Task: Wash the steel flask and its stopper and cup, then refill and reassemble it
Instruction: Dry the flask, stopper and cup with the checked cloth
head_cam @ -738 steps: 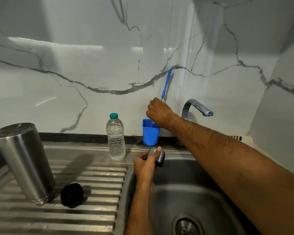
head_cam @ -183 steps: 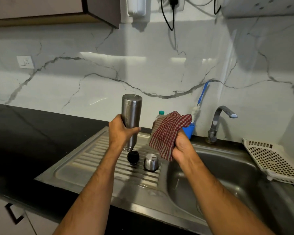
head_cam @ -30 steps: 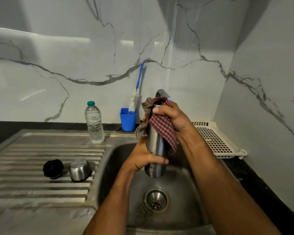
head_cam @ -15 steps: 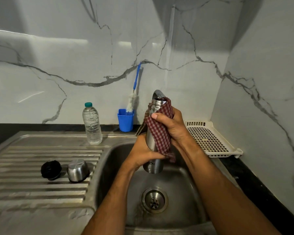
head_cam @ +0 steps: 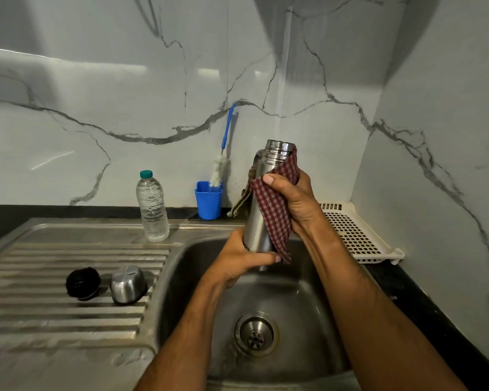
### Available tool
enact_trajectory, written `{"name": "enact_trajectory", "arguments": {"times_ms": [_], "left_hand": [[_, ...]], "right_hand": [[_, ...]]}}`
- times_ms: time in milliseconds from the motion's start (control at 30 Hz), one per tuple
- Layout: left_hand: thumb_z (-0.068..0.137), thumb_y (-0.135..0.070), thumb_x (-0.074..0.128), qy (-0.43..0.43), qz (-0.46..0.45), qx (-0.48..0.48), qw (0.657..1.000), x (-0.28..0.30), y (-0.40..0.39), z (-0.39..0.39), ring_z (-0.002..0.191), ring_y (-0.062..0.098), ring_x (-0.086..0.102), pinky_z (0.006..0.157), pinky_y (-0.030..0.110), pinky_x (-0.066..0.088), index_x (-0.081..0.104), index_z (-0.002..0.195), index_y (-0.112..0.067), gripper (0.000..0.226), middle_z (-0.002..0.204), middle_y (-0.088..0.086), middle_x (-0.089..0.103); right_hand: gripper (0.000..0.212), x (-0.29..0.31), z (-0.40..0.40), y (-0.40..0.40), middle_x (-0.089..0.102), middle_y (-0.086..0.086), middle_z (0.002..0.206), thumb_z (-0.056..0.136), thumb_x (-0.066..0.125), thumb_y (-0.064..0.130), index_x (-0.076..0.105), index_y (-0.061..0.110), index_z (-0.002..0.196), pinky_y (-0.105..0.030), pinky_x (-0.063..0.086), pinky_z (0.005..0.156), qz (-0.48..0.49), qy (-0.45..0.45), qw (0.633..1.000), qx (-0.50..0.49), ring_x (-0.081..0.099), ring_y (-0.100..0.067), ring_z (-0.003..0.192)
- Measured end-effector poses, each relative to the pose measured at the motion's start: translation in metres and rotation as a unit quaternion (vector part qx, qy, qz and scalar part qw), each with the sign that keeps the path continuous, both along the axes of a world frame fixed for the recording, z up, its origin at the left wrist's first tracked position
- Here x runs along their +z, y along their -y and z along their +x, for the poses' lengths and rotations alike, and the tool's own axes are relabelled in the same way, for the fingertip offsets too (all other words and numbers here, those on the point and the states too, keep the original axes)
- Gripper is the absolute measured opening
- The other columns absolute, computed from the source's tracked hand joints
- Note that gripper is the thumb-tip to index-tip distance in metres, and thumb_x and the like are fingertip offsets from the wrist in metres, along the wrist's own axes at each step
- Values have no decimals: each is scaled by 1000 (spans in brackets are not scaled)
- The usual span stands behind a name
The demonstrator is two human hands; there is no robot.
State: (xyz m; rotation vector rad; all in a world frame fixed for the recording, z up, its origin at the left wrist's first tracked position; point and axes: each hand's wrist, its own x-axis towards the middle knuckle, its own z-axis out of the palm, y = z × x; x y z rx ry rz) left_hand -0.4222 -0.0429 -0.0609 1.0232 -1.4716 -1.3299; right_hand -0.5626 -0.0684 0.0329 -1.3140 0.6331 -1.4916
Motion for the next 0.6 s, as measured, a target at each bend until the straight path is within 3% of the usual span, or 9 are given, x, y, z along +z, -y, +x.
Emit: {"name": "enact_trajectory", "arguments": {"times_ms": [133,400,500,600], "left_hand": [[73,11,81,-31,2,-16,999,0,1,2,101,19,66,75,31,59,53,112,-25,60,109,6,65],[63,2,88,-35,4,-5,999,-3,5,1,102,25,67,77,37,62,53,124,-11,72,114,15,66],[65,2,86,-37,-3,4,999,-1,5,0,102,24,66,82,43,62,52,121,-18,68,114,14,64],[73,10,80,-26,-5,16,1000,-2,6,-3,100,20,64,77,36,62,49,116,-26,64,112,8,62]], "right_hand": [[65,1,4,-2,70,-17,105,62,85,27,63,5,120,-43,59,86,-13,-26,999,19,69,-31,96],[66,0,10,-6,72,-11,101,62,85,32,63,7,120,-40,60,83,-26,-67,997,-19,72,-28,94],[64,-3,12,-9,73,-14,103,65,85,32,64,8,119,-40,61,82,-31,-68,997,-35,73,-30,95],[55,-6,11,-12,74,-12,99,64,85,31,67,12,112,-39,61,80,-30,-57,997,-44,73,-28,90]]}}
